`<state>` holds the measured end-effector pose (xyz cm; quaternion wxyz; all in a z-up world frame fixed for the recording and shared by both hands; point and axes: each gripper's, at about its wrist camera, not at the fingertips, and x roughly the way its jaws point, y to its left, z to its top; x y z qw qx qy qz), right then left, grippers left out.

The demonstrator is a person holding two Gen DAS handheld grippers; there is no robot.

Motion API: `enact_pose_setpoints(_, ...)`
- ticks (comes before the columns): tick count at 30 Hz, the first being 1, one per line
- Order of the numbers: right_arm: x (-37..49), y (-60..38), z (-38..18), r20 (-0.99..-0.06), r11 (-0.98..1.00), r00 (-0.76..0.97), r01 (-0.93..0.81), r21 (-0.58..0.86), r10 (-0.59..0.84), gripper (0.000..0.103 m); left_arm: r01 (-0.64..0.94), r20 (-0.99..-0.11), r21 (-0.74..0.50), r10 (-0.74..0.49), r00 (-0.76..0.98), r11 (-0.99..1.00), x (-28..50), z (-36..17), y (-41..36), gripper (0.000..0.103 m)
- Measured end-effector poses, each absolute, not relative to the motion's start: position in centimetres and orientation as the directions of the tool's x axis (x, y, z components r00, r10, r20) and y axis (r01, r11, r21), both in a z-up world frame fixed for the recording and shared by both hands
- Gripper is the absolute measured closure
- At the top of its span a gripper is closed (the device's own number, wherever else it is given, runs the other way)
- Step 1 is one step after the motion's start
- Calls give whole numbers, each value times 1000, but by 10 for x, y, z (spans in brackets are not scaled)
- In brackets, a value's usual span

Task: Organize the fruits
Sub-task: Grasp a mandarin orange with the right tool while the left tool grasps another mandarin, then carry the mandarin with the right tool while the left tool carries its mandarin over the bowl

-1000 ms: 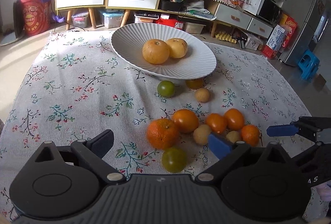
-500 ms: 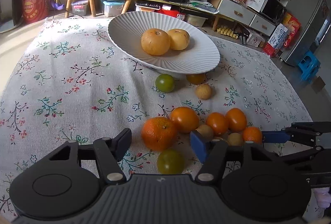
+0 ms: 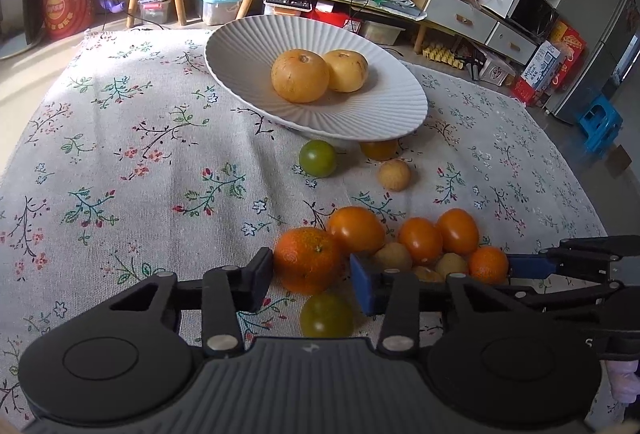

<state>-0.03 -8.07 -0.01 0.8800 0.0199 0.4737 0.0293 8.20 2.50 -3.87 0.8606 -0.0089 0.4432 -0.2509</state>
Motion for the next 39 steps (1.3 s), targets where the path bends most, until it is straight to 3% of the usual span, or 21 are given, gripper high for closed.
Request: enact_pose_setpoints(39, 11, -83, 23, -808, 999, 588, 4, 49, 37, 69, 463, -714, -237, -476, 514, 854, 82, -15, 7, 78)
